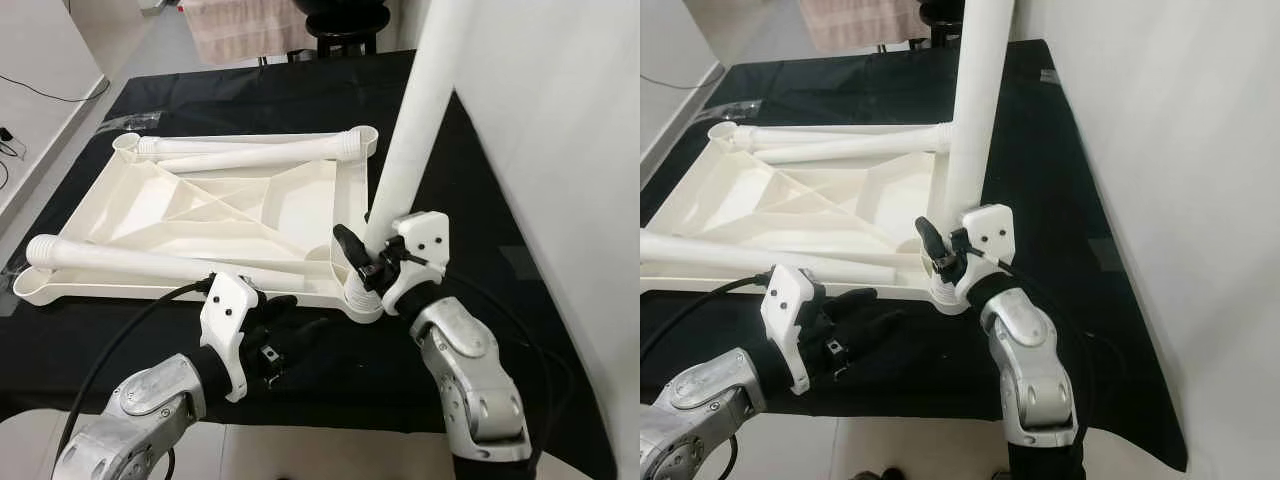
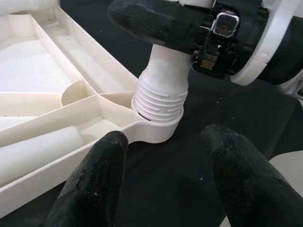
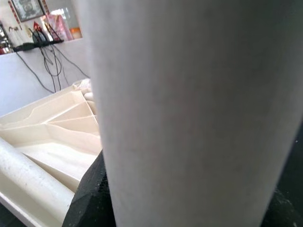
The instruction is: Building children table
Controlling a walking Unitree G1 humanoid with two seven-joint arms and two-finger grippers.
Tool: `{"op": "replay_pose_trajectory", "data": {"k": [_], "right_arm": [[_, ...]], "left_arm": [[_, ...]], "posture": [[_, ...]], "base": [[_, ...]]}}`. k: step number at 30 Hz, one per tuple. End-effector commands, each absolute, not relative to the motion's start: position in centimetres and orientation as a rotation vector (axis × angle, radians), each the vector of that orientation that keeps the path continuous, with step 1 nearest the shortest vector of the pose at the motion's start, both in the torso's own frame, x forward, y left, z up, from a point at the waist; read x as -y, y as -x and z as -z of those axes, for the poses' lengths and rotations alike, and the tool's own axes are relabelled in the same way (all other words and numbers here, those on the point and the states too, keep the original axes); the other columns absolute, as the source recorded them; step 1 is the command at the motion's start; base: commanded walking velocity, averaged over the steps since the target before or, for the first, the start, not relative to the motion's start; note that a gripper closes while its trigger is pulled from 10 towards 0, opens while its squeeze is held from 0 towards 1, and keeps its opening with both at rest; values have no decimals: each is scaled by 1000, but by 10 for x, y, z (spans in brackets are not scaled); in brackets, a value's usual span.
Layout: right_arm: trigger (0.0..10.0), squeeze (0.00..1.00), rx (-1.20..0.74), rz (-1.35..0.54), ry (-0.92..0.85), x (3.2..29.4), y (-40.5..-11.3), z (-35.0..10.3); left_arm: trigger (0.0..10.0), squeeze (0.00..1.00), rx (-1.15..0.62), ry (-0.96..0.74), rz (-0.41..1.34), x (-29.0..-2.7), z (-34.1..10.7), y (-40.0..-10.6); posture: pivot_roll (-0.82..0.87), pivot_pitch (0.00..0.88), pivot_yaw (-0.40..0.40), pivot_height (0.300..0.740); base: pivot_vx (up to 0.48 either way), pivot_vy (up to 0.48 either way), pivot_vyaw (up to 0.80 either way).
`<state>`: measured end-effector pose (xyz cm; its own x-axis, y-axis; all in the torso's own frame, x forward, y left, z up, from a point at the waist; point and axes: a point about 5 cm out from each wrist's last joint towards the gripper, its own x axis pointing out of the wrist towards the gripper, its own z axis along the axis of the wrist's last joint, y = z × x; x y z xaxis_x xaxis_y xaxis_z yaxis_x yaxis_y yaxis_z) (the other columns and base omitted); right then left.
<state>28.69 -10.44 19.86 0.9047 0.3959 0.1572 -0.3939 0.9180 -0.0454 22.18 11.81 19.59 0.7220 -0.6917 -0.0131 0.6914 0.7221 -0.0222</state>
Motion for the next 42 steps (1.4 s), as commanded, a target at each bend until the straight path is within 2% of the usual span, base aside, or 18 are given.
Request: {"op": "replay_pose_trajectory", "data": {"k": [1, 5, 7, 15, 20, 21, 23, 24, 25, 27, 30, 35, 42], "right_arm": [[0, 0, 60, -385, 48, 110, -282, -171], [0, 0, 83, -422, 72, 109, -280, -173], [0, 0, 115, -533, 210, 109, -280, -175], [0, 0, 91, -659, 381, 109, -293, -175], [0, 0, 68, -749, 419, 103, -296, -176], [2471, 0, 37, -788, 381, 101, -298, -174], [2471, 0, 28, -796, 364, 100, -298, -173], [5882, 0, 7, -809, 324, 100, -299, -172], [10000, 0, -14, -820, 257, 99, -300, -173], [10000, 0, -50, -843, 145, 99, -303, -174], [10000, 0, -55, -848, 124, 99, -303, -174], [10000, 0, -120, -849, -63, 104, -315, -179], [10000, 0, -181, -832, -67, 111, -320, -166]], "left_arm": [[10000, 0, -25, 2, 745, -118, -192, -219], [10000, 0, -14, 0, 746, -117, -194, -220], [10000, 0, 41, 4, 745, -115, -206, -224], [10000, 0, 122, 18, 754, -114, -227, -234], [10000, 0, 159, 27, 761, -111, -237, -237], [10000, 0, 167, 31, 764, -110, -239, -237], [10000, 0, 168, 32, 766, -110, -240, -237], [10000, 0, 169, 31, 767, -110, -240, -237], [10000, 0, 170, 31, 768, -110, -240, -237], [10000, 0, 170, 31, 770, -109, -241, -237], [10000, 0, 170, 31, 771, -109, -241, -237], [10000, 0, 163, 39, 782, -107, -241, -236], [10000, 0, 159, 40, 789, -105, -240, -236]], "posture": [[-10, 245, 87, 740], [-10, 241, 89, 740], [-13, 236, 93, 740], [-14, 225, 89, 740], [-13, 223, 85, 740], [-12, 223, 85, 740], [-12, 223, 85, 740], [-10, 223, 80, 740], [-7, 223, 76, 740], [-6, 224, 75, 740], [-6, 224, 75, 740], [-9, 225, 71, 740], [-9, 227, 71, 740]], "base": [[0, 0, 0], [0, 0, 0], [0, 0, 0], [0, 0, 0], [0, 0, 0], [0, 0, 0], [0, 0, 0], [0, 0, 0], [0, 0, 0], [0, 0, 0], [0, 0, 0], [0, 0, 0], [0, 0, 0]]}}
